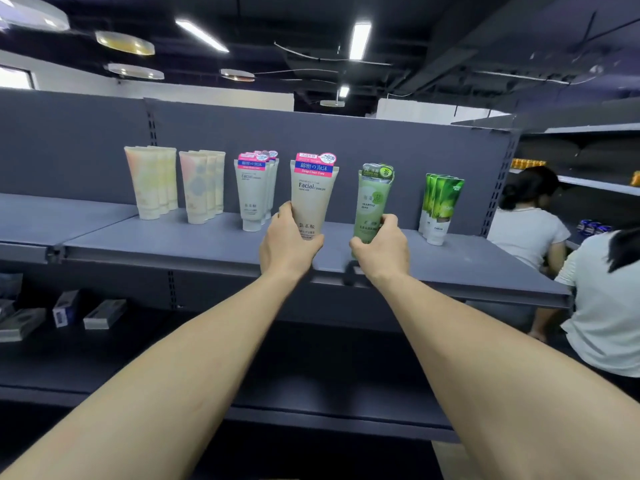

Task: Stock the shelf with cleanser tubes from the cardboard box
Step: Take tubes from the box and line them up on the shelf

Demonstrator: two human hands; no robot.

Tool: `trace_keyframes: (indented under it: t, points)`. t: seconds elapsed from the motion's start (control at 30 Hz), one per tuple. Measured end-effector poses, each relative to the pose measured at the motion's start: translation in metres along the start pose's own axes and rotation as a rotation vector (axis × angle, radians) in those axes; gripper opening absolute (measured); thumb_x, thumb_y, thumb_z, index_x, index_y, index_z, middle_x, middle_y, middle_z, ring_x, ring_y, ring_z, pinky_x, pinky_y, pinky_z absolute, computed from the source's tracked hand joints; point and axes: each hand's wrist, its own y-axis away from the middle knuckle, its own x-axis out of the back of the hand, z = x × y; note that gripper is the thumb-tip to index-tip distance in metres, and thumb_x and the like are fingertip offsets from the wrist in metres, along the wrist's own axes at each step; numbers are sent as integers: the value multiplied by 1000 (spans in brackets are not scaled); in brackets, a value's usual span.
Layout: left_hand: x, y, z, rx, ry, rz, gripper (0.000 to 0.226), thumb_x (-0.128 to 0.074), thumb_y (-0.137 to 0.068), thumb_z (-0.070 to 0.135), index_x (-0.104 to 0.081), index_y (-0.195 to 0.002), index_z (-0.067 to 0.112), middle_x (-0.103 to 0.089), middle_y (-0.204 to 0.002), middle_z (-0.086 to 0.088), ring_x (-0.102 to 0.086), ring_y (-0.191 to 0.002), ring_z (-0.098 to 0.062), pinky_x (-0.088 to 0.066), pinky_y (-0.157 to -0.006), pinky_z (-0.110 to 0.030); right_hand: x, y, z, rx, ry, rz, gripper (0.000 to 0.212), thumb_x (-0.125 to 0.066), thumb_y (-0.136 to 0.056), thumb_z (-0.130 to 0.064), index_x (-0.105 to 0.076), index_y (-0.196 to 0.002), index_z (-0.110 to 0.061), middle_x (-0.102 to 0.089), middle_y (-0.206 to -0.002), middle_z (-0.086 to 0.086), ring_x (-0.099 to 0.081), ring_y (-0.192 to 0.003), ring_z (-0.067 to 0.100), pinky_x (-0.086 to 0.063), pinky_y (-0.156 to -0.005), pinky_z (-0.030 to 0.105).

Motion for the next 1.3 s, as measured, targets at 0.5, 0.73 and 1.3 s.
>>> trace_keyframes:
  t: [0.5,0.73,1.3]
  points:
    - [-79,-69,-6,43,-20,-28,60,-74,-72,36,-45,-122,19,-61,-117,0,-60,-105,-24,-52,-85,-44,-37,-107,39,-122,89,-49,40,-64,-91,-14,-40,-124,-9,-57,-126,10,-57,-113,32,-43,-76,36]
    - [-92,-87,-15,53,-10,-35,62,-74,-72,34,-45,-125,18,-61,-117,0,-60,-106,-23,-52,-85,-42,-50,-130,45,-147,92,-61,35,-61,-94,-14,-40,-121,-6,-57,-124,14,-58,-110,35,-44,-76,37]
    - [-56,-77,-16,65,-13,20,62,-77,-72,34,-48,-124,18,-61,-118,2,-59,-106,-22,-51,-82,-38,-50,-116,27,-255,93,1,59,-69,-89,-22,-35,-133,-3,-43,-140,16,-42,-130,35,-44,-93,46]
